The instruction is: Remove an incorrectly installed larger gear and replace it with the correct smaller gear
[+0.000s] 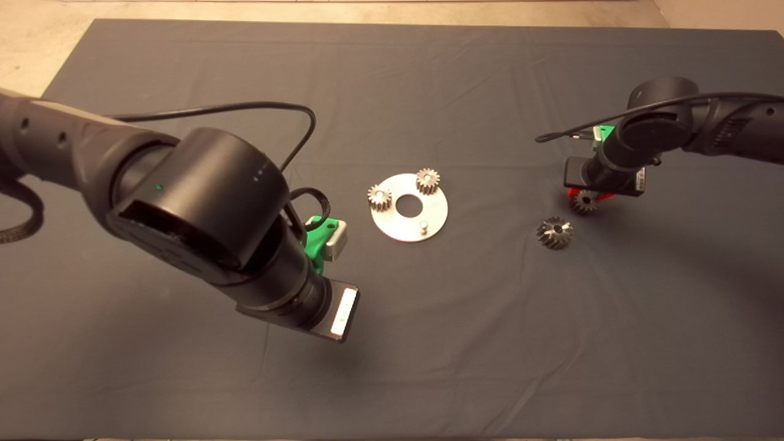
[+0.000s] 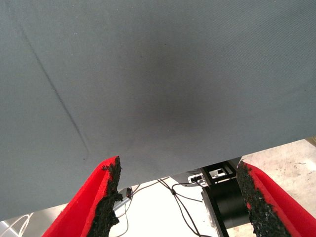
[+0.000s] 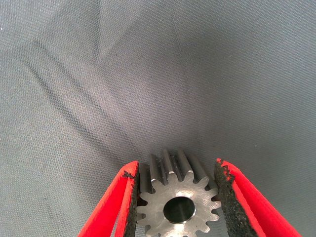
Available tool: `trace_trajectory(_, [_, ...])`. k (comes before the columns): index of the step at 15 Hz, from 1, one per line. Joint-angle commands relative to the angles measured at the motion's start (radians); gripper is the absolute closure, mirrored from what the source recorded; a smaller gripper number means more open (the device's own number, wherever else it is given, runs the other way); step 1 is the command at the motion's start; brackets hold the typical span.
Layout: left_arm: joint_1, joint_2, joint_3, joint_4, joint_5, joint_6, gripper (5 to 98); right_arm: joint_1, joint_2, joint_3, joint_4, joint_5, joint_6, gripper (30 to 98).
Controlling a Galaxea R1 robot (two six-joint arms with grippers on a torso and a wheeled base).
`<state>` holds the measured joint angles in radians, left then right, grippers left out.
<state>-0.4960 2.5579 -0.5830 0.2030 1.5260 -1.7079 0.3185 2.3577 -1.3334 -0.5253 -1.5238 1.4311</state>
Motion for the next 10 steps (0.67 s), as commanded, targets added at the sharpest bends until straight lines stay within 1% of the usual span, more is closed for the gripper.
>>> trace_trajectory(1, [-0.006, 0.003, -0.003, 0.006, 0.125, 0.0, 44.4, 0.034, -0.033, 0.007, 0.039, -0.134, 0.015, 89.1])
trace_trajectory(10, [-0.006, 0.011, -0.002, 0.006, 0.125, 0.0, 44.4, 0.037, -0.036, 0.013, 0.038, -0.134, 0.02, 89.1])
